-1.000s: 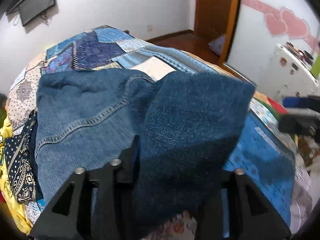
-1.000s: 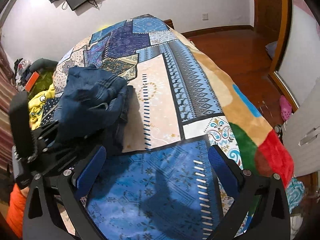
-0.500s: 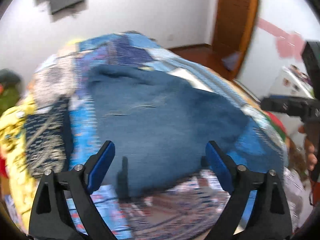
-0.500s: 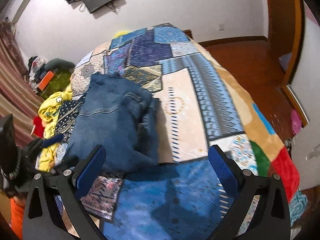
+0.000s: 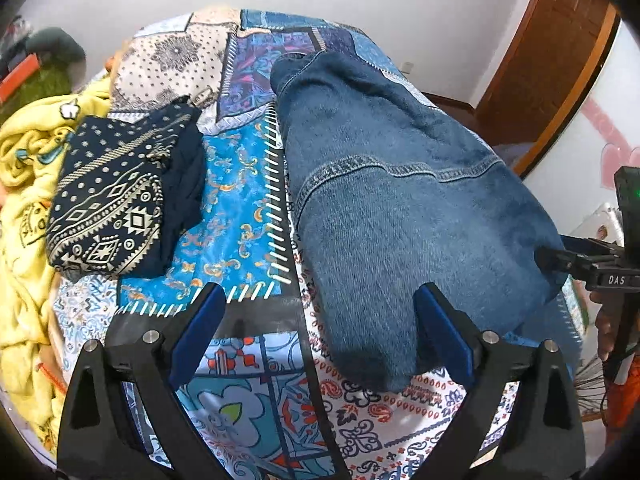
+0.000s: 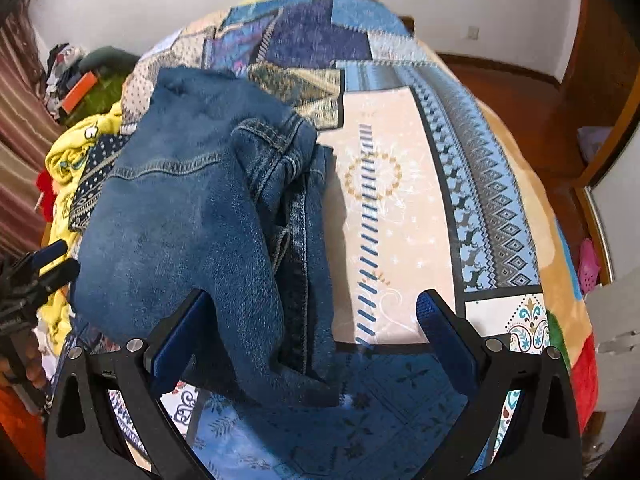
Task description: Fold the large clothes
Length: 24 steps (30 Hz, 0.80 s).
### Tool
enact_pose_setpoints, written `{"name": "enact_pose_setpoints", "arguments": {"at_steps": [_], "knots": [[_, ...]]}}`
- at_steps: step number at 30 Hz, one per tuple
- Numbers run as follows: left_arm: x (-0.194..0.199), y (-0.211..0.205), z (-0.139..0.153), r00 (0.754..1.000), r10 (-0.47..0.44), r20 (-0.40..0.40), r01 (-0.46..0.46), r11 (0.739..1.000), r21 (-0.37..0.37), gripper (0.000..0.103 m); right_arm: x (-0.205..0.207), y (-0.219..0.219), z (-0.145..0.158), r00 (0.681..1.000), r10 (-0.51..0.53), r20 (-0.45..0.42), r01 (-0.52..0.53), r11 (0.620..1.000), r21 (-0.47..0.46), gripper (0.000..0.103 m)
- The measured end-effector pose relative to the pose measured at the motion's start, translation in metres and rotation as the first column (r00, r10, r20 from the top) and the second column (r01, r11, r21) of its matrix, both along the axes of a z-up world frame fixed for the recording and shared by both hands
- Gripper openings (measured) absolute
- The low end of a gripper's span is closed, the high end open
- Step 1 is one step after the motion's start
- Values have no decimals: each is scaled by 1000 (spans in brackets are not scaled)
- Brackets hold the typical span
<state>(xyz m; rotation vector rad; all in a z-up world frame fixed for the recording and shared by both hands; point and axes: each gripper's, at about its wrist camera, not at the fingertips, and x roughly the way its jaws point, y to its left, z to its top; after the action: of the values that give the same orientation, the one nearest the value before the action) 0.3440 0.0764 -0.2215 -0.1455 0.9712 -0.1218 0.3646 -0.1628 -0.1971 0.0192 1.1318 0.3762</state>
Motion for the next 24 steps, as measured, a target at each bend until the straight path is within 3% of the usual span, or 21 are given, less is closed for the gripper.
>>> {"name": "enact_pose_setpoints", "arguments": {"at_steps": [5, 8, 16, 20, 24], "knots": [[19, -4, 11, 999, -8, 43, 4, 994, 106, 97, 4, 2, 25, 996, 32, 80, -28, 998, -48, 102], [36, -6, 15, 998, -14, 53, 7, 992, 126, 97, 14, 7, 35, 991, 51, 120, -45, 998, -47, 102], [112, -21, 1, 997, -75, 22, 69, 977, 201, 97, 57, 23, 19, 993, 86, 87, -82, 995, -52, 102], [147, -18, -7, 998, -58, 20, 54, 987, 152, 98, 78, 20, 9, 993, 88, 82, -84, 995, -59, 102], [180, -11, -16, 1000, 1, 6, -2, 993, 114, 100, 100, 11, -9, 997, 80, 16, -80, 996, 38, 102]]}}
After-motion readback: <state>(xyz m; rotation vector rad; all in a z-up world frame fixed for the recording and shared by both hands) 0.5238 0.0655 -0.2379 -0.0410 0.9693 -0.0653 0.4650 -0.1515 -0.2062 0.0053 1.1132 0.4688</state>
